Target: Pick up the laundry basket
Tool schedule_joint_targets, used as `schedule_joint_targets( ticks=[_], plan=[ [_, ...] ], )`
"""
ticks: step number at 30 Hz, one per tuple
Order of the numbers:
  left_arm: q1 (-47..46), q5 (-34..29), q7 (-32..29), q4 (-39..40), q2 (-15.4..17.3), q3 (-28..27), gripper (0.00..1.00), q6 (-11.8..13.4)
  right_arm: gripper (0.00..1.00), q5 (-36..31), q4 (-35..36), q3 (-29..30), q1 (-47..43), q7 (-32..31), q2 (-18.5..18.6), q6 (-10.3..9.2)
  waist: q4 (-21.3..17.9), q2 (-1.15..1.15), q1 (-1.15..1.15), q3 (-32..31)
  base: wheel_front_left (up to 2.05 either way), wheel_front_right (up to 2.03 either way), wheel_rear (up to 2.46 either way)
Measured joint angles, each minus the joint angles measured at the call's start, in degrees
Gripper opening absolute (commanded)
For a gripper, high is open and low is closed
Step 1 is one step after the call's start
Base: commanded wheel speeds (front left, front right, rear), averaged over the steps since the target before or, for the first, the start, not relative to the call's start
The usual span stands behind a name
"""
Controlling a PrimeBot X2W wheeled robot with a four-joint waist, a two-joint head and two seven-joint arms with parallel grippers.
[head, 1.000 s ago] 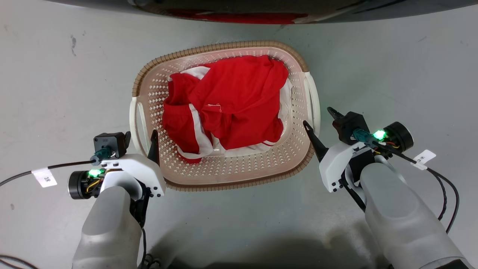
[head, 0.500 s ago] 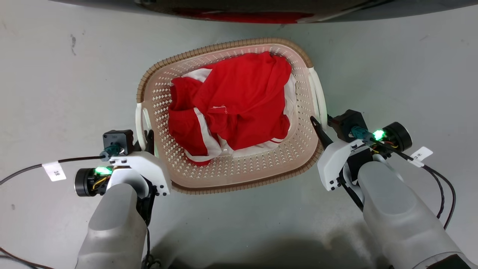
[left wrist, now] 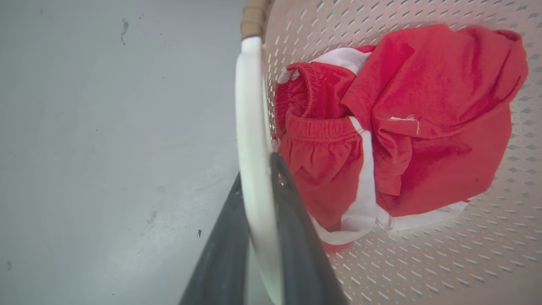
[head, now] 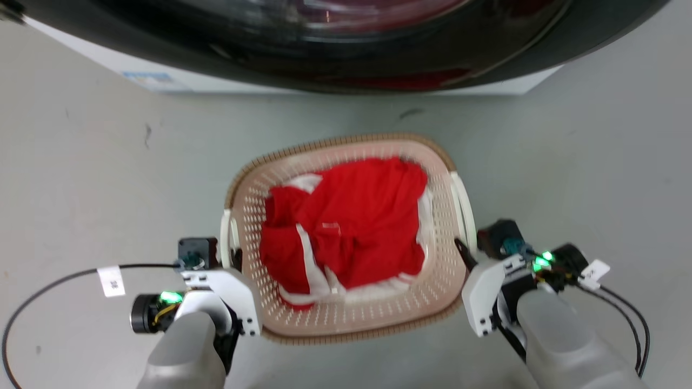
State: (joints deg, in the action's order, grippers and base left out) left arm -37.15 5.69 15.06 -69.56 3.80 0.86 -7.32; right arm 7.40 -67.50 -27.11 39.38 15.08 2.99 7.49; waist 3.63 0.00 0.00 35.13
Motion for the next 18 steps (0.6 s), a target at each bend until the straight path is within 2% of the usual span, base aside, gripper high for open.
schedule_joint_targets(
  ticks=[6, 18],
  plan=[
    [0.87, 2.61, -1.20, -2.89, -0.29, 3.96, 0.00, 0.00, 0.00, 4.32, -2.79, -3.68, -1.75, -0.32, 0.05, -0.01, -0.75, 0.00, -0.01, -6.51, 0.00, 0.00, 0.00],
    [2.91, 8.82, -9.13, -3.92, -0.18, 12.07, 0.00, 0.01, 0.00, 11.13, -4.90, -8.45, -4.76, -5.80, 0.20, -0.09, -2.70, 0.00, -0.01, -18.44, 0.00, 0.00, 0.00]
  ],
)
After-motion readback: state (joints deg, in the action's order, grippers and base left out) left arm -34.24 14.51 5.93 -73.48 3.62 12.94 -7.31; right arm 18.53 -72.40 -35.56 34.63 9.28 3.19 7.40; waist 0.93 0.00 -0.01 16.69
